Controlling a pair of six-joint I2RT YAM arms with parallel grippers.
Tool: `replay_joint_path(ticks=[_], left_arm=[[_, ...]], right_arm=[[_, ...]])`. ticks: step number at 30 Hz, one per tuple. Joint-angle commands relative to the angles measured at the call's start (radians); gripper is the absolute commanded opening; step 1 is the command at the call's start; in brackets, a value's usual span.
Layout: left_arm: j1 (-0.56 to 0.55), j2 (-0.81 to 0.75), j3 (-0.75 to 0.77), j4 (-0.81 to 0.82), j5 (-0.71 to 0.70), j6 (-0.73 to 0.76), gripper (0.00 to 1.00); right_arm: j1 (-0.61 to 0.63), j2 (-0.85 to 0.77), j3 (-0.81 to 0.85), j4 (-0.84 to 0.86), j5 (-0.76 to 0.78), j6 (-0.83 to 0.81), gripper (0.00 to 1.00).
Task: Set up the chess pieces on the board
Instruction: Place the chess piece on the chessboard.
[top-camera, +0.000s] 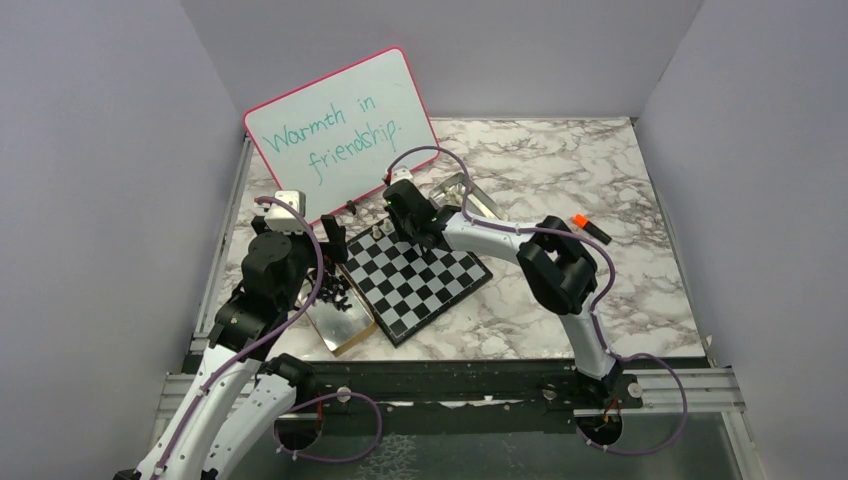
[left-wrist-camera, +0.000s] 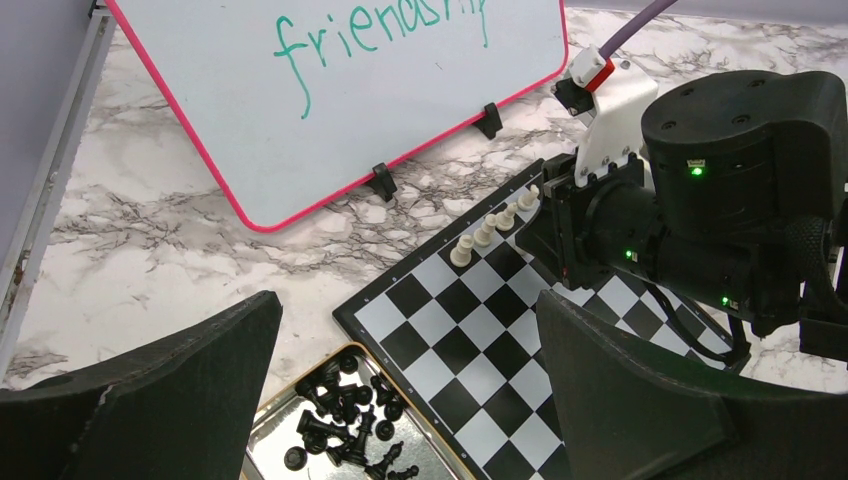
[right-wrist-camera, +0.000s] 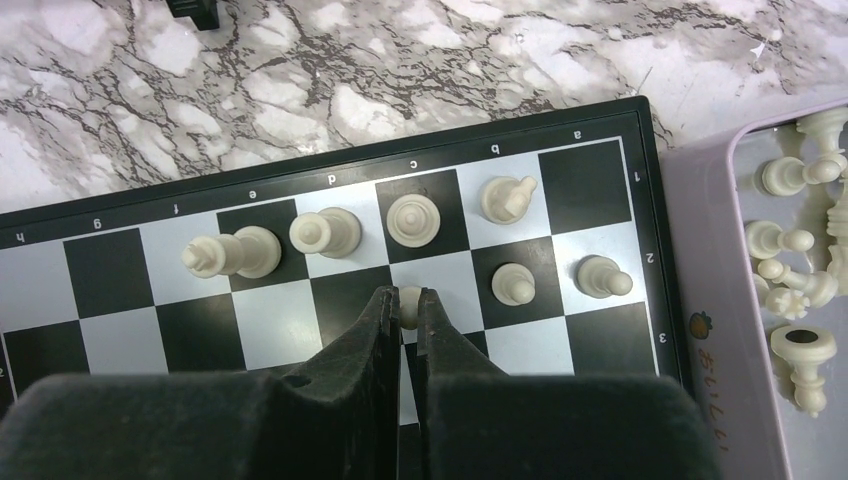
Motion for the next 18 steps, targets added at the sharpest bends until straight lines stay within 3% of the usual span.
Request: replay_joint_path(ticks=[1, 9, 18], left_arm=[[0.001, -0.006, -0.01, 0.021, -0.009, -0.001, 0.99], [0.001, -0.006, -0.01, 0.023, -0.006, -0.003, 0.99], [0.001, -0.005, -0.01, 0.022, -0.004, -0.004, 0.99]], right_arm=[[-0.005, 0.026, 0.022, -0.031, 0.051, 0.009, 0.1], [-0.005, 0.03, 0.023, -0.037, 0.057, 0.009, 0.1], [-0.005, 0.031, 0.029, -0.039, 0.06, 0.008, 0.18]])
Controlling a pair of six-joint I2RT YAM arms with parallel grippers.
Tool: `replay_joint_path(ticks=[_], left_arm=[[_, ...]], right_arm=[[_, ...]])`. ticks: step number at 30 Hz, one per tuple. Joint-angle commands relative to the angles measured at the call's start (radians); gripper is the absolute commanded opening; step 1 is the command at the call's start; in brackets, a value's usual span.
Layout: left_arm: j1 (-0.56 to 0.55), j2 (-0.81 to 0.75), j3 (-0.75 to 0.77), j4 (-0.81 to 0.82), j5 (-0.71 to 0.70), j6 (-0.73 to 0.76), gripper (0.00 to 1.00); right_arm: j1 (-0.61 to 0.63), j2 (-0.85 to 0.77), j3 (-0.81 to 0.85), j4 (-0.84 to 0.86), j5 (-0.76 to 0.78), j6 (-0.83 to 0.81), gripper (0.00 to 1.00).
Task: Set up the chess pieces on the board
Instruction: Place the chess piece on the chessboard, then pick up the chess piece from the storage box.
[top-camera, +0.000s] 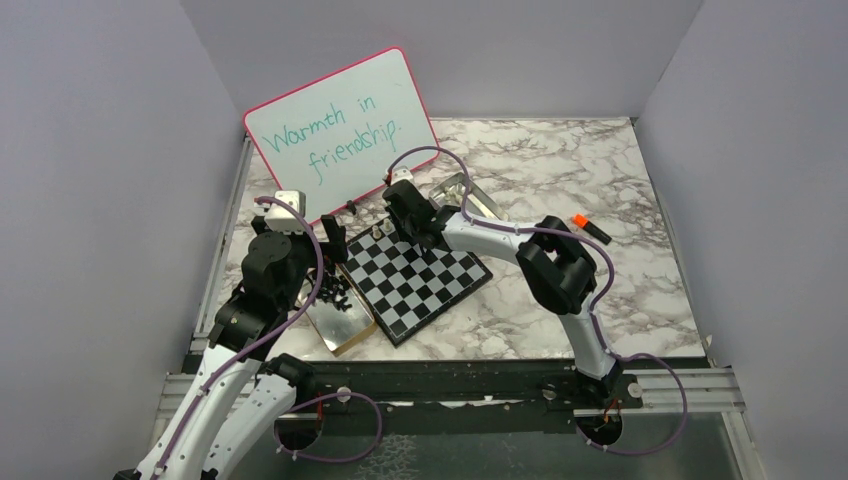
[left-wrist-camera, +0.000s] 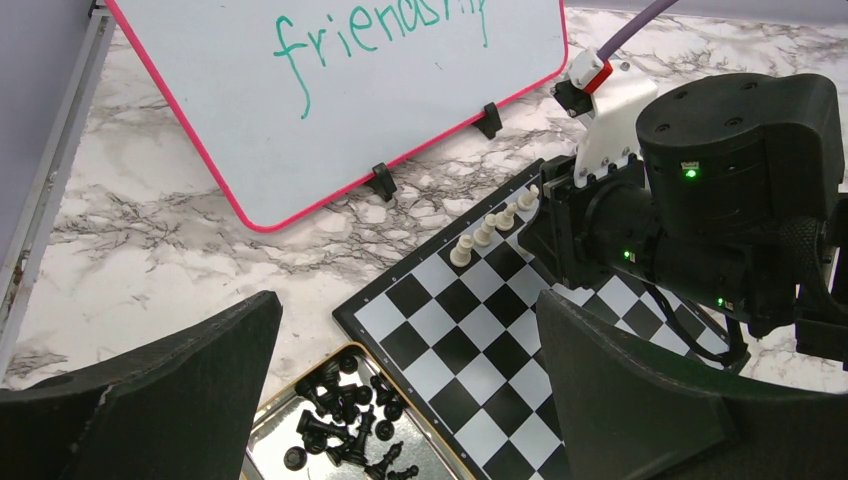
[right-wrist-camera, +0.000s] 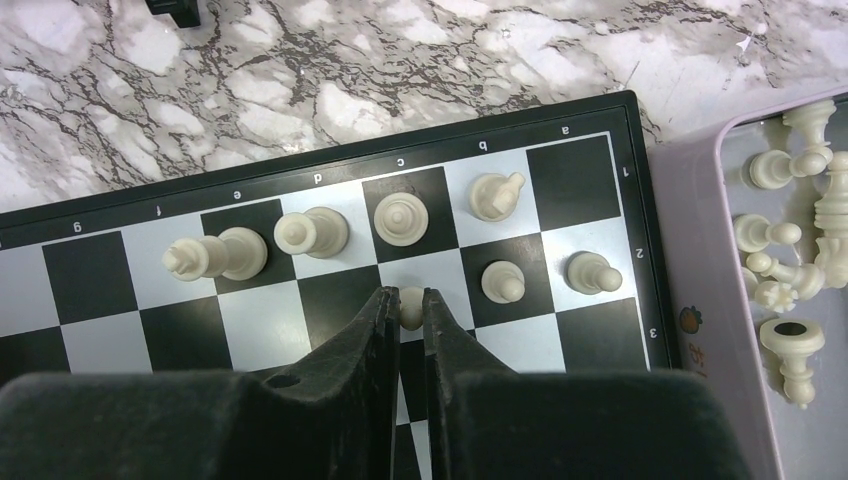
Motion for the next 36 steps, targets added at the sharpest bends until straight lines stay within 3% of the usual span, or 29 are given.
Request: replay_joint_path(ticks=[1, 14, 25, 36], left_arm=[[0.001, -0.005, -0.01, 0.023, -0.004, -0.005, 0.99], [0.001, -0.003, -0.01, 0.024, -0.001, -0.005, 0.99], [0.001, 0.005, -0.007, 0.024, 0.002, -0.006, 0.99], [-0.001, 0.001, -0.013, 0.028, 0.016, -0.003, 0.99]], right_arm=[[-0.005, 0.026, 0.026, -0.026, 0.038, 0.007, 0.18], [-0.005, 0.014, 0.032, -0.021, 0.021, -0.008, 0.23], [-0.012, -0.104, 0.035, -0.061, 0.003, -0.044, 0.28], [-0.148, -0.209, -0.048, -0.002, -0.027, -0.091, 0.28]])
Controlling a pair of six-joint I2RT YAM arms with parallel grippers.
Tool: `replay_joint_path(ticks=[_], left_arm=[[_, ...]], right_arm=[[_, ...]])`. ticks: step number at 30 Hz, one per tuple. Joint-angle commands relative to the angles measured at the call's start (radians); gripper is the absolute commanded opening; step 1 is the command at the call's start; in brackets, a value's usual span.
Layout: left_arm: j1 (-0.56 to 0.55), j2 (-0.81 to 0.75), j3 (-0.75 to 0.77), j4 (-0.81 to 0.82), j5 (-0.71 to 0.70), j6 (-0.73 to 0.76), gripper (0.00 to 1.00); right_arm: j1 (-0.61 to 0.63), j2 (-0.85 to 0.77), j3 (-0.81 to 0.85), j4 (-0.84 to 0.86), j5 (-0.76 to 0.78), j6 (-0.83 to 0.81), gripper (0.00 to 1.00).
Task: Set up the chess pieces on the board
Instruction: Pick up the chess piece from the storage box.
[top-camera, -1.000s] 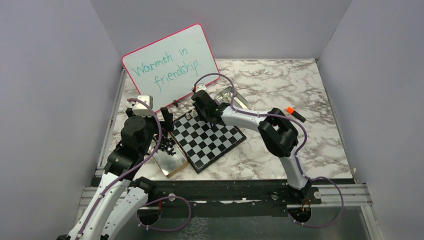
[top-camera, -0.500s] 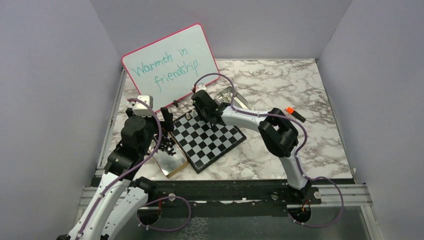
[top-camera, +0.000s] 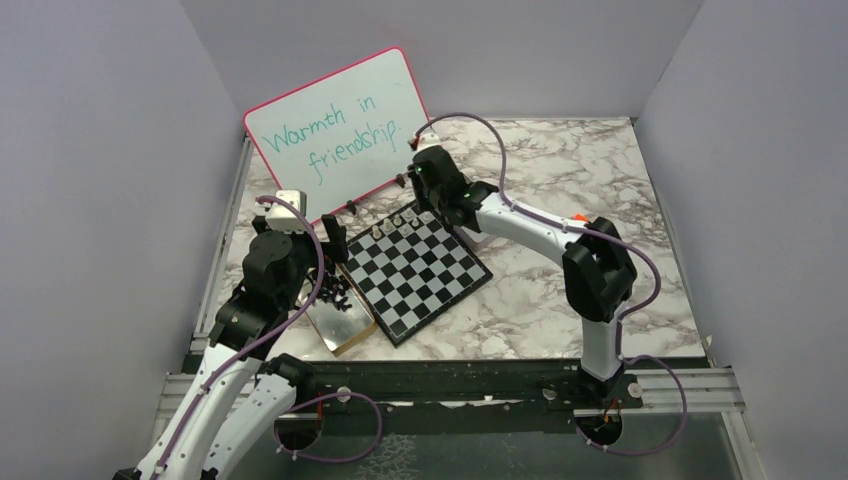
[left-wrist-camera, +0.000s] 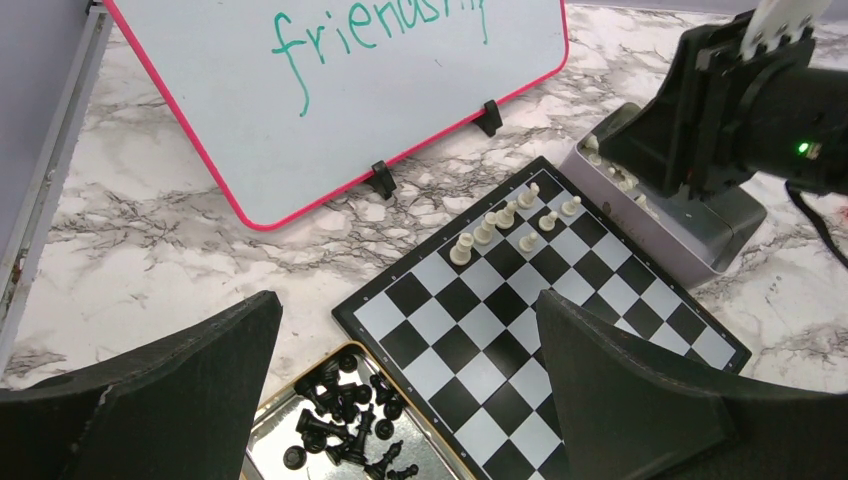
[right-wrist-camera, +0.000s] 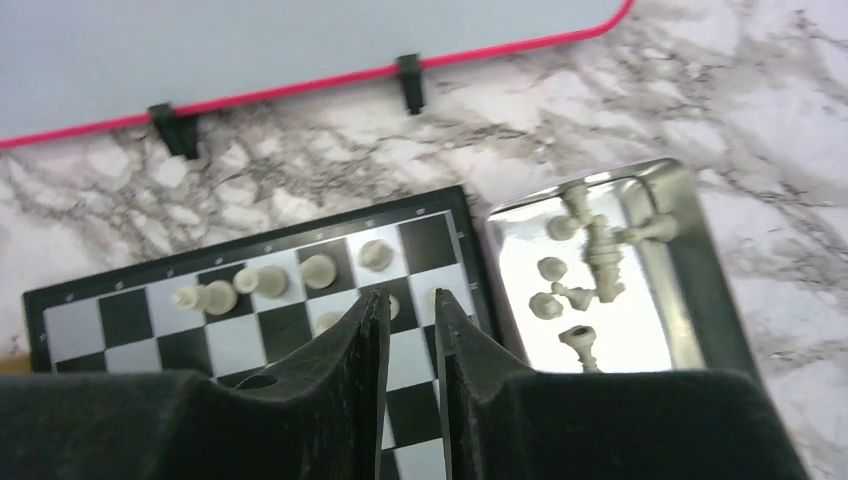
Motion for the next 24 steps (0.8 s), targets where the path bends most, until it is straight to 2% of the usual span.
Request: replay_joint_path(ticks=[1, 10, 16, 24], left_arm=[[-0.001, -0.006, -0.014, 0.03, 0.015, 0.002, 0.99], [-0.008, -0.002, -0.016, 0.033, 0.019, 0.006, 0.99], [-0.009, 0.006, -0.017, 0.033, 0.017, 0.008, 0.99], [-0.009, 0.006, -0.017, 0.033, 0.015, 0.008, 0.99]], right_arm=[[-0.093, -0.014, -0.028, 0.032, -0.019, -0.031, 0.28], [-0.237, 0.086, -0.049, 0.149, -0.145, -0.077, 0.28], [-0.246, 0.148, -0.036, 0.234, -0.214, -0.111, 0.3], [-0.245, 0.215, 0.022, 0.197, -0.202, -0.115, 0.3]])
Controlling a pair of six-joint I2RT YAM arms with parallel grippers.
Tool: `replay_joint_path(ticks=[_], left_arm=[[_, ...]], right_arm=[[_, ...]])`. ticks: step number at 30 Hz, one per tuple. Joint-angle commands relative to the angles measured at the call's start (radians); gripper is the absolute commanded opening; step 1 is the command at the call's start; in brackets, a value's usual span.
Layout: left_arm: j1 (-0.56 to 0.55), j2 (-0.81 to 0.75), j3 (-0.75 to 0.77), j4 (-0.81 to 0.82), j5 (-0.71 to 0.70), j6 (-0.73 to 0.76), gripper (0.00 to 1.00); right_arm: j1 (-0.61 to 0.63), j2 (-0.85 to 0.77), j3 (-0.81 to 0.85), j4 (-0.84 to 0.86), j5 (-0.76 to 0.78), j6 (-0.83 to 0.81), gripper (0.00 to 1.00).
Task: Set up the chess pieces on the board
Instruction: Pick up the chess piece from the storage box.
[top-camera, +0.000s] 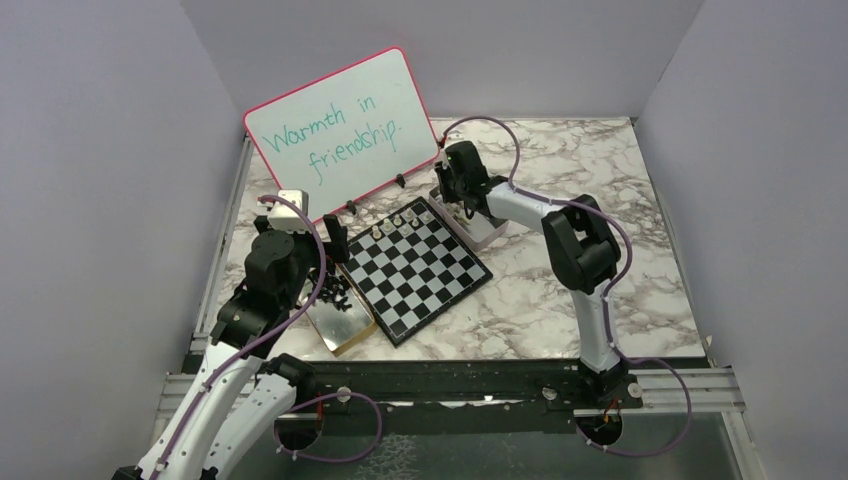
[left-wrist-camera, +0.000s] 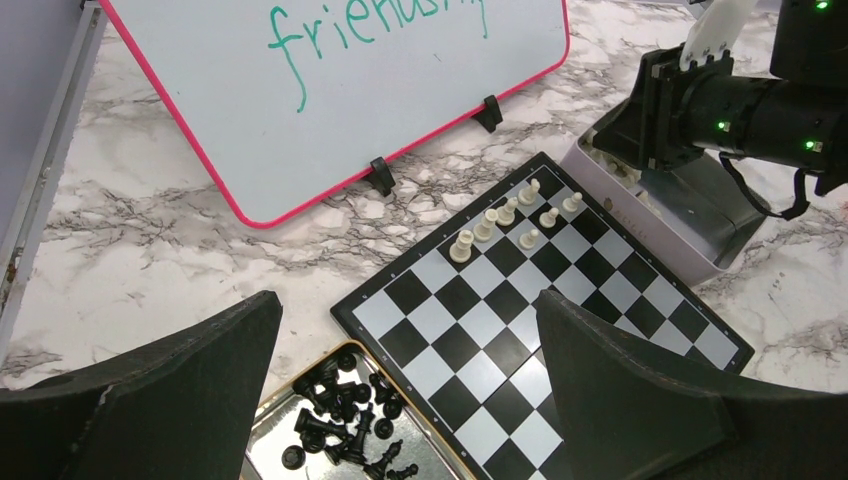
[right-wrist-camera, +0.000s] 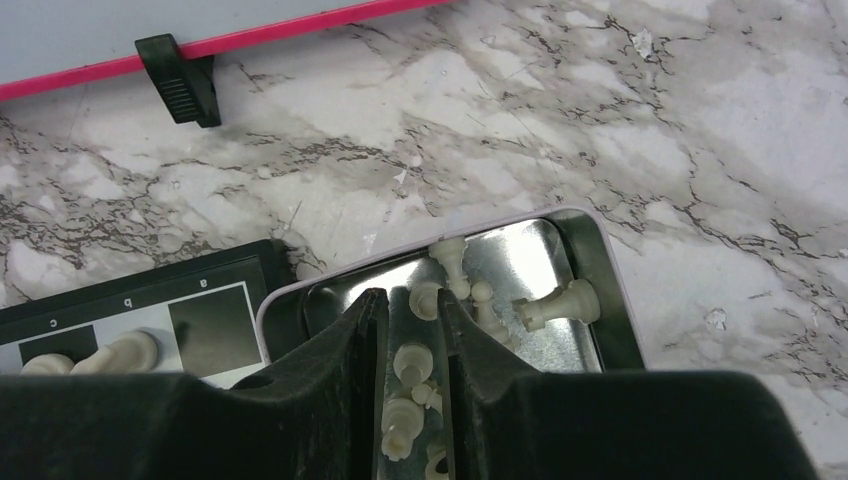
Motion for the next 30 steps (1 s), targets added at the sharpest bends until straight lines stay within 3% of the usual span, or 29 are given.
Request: replay_joint_path(ticks=[1, 10, 18, 30], left_arm=[[-0.007, -0.001, -0.009, 0.026, 0.011, 0.009, 0.99], [-0.007, -0.005, -0.009, 0.025, 0.013, 0.008, 0.99], [-0.007, -0.006, -0.009, 0.025, 0.013, 0.008, 0.99], [-0.007, -0.002, -0.009, 0.025, 0.007, 0.012, 0.99]], right_arm=[[0.002, 0.046, 0.055, 0.0, -0.008, -0.018, 0.3], [0.002, 0.084, 0.075, -0.03, 0.026, -0.033, 0.29], [0.002, 0.066, 0.069, -0.029, 0.03, -0.037, 0.14], [0.003, -0.06, 0.047, -0.082, 0.02, -0.02, 0.12]])
